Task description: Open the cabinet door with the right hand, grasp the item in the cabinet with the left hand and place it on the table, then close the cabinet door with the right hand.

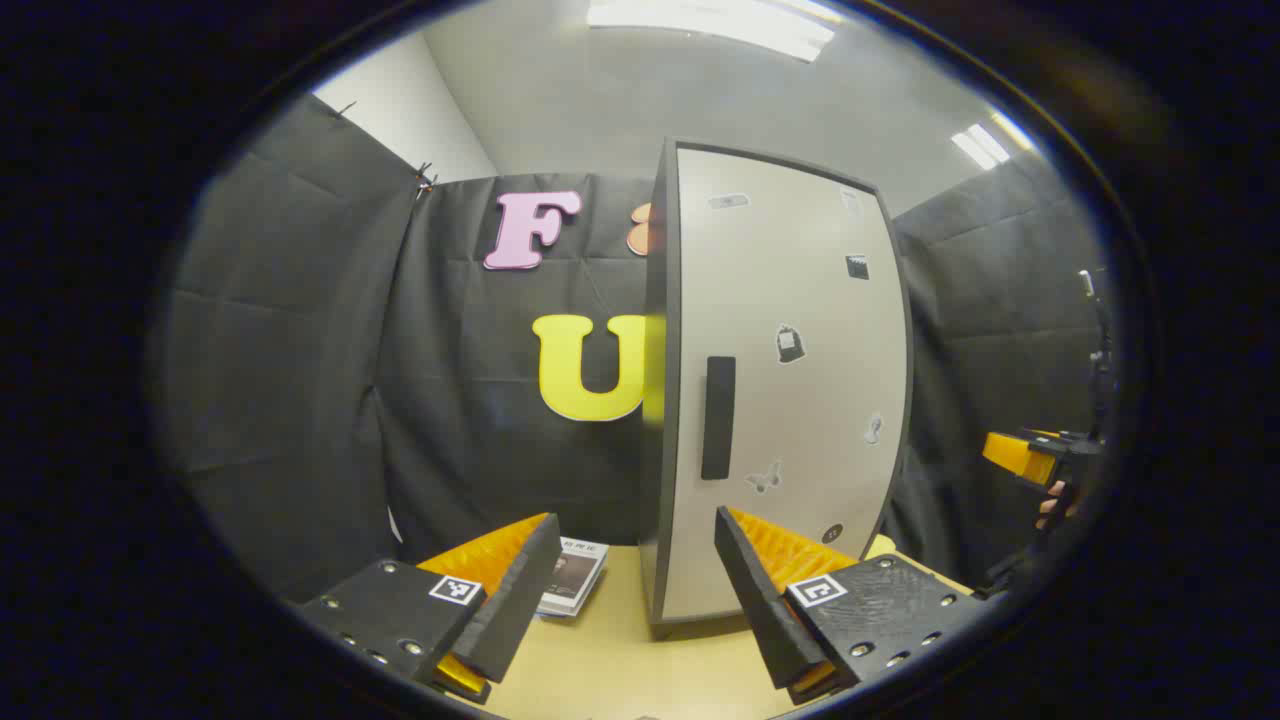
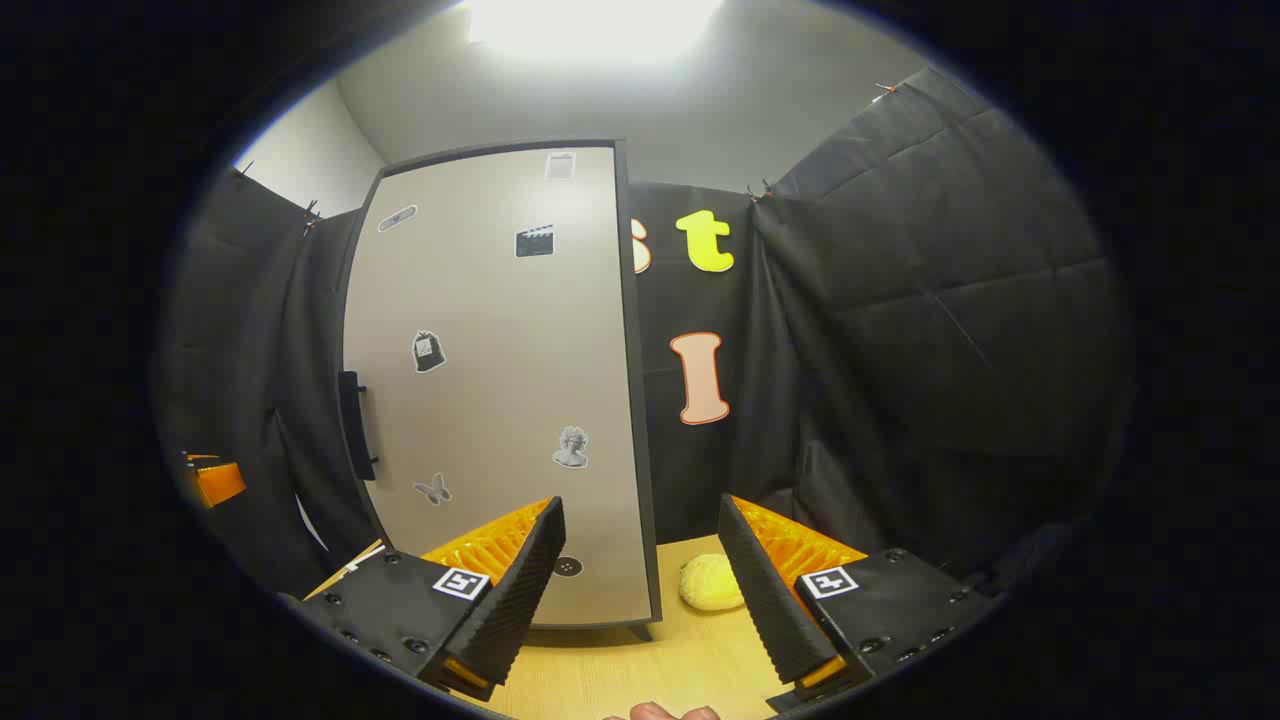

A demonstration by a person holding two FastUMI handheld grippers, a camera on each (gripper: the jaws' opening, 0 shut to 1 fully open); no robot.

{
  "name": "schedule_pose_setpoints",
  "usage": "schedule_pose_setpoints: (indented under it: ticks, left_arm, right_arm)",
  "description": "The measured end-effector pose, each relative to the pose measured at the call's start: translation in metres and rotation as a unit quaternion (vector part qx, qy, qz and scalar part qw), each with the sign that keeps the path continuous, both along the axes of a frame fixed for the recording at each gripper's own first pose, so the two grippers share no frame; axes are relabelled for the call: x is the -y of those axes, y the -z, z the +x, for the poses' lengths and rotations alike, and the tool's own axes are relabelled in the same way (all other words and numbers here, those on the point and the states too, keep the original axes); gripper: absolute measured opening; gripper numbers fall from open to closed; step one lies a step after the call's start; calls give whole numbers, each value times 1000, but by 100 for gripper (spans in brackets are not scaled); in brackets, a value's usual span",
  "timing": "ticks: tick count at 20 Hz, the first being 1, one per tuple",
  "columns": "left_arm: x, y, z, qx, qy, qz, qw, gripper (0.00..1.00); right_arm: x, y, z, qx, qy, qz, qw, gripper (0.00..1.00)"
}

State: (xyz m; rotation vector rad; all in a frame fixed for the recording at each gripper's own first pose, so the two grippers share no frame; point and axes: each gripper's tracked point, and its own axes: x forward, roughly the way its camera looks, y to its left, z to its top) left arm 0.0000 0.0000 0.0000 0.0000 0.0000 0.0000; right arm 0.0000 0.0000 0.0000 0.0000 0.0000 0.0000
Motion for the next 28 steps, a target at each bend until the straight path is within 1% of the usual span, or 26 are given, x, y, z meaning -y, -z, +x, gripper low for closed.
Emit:
schedule_pose_setpoints:
  ticks: [1, 2, 3, 6, 7, 8, 10, 11, 12, 13, 14, 15, 16, 17, 18, 19, 20, 21, 22, 23, 24, 25, 26, 27, 28]
  left_arm:
    - [-2, 6, -1, -3, -3, -3, 1000, 95]
    - [-4, 10, -1, -6, -6, -4, 1000, 95]
    - [-7, 14, -3, -11, -11, -1, 1000, 92]
    - [-12, 19, -6, -15, -24, 16, 999, 92]
    - [-13, 17, -6, -11, -27, 20, 999, 92]
    - [-13, 17, -7, -11, -29, 20, 999, 92]
    - [-14, 19, -9, -11, -34, 25, 999, 92]
    - [-15, 18, -9, -8, -37, 31, 999, 92]
    - [-14, 16, -9, -6, -38, 37, 999, 92]
    - [-13, 18, -9, -6, -37, 40, 998, 95]
    - [-12, 18, -9, -6, -35, 41, 999, 92]
    - [-11, 19, -10, -5, -32, 41, 999, 92]
    - [-11, 19, -10, -4, -30, 40, 999, 95]
    - [-12, 21, -11, -5, -29, 38, 999, 92]
    - [-14, 22, -12, -7, -29, 35, 999, 95]
    - [-16, 25, -13, -9, -30, 32, 999, 95]
    - [-19, 26, -13, -10, -32, 27, 999, 92]
    - [-22, 28, -14, -12, -35, 22, 999, 92]
    - [-25, 31, -14, -15, -38, 15, 999, 95]
    - [-28, 34, -14, -19, -41, 9, 999, 95]
    - [-32, 36, -16, -22, -44, 4, 999, 92]
    - [-35, 37, -17, -24, -48, 1, 999, 99]
    - [-39, 39, -17, -25, -51, 1, 998, 92]
    - [-41, 41, -18, -27, -54, 3, 998, 92]
    - [-46, 42, -19, -27, -58, 5, 998, 92]
  right_arm:
    - [-1, -1, -1, 0, -4, -2, 1000, 97]
    - [-3, -1, 0, -2, -6, -4, 1000, 98]
    - [-6, 1, 1, -6, -10, -5, 1000, 97]
    - [-14, 2, 6, -15, -20, -9, 1000, 97]
    - [-17, 2, 7, -17, -24, -9, 1000, 94]
    - [-21, 3, 9, -21, -27, -11, 999, 97]
    - [-27, 4, 11, -25, -32, -18, 999, 97]
    - [-32, 4, 11, -26, -36, -19, 999, 100]
    - [-37, 3, 11, -27, -41, -18, 999, 100]
    - [-41, 4, 12, -28, -46, -18, 998, 100]
    - [-44, 4, 11, -30, -49, -17, 998, 97]
    - [-48, 4, 11, -31, -52, -15, 998, 97]
    - [-48, 3, 10, -31, -53, -13, 998, 97]
    - [-50, 4, 10, -31, -55, -10, 998, 97]
    - [-52, 3, 9, -31, -58, -9, 998, 100]
    - [-57, 4, 10, -32, -59, -9, 998, 99]
    - [-58, 4, 10, -33, -59, -10, 998, 98]
    - [-59, 3, 11, -34, -59, -11, 998, 100]
    - [-60, 1, 10, -33, -60, -11, 998, 100]
    - [-62, 0, 10, -33, -61, -10, 998, 100]
    - [-65, -2, 11, -33, -62, -9, 997, 100]
    - [-69, -3, 12, -34, -63, -8, 997, 100]
    - [-72, -6, 14, -34, -64, -8, 997, 100]
    - [-75, -7, 16, -36, -65, -12, 997, 98]
    - [-82, -9, 19, -37, -68, -16, 997, 97]
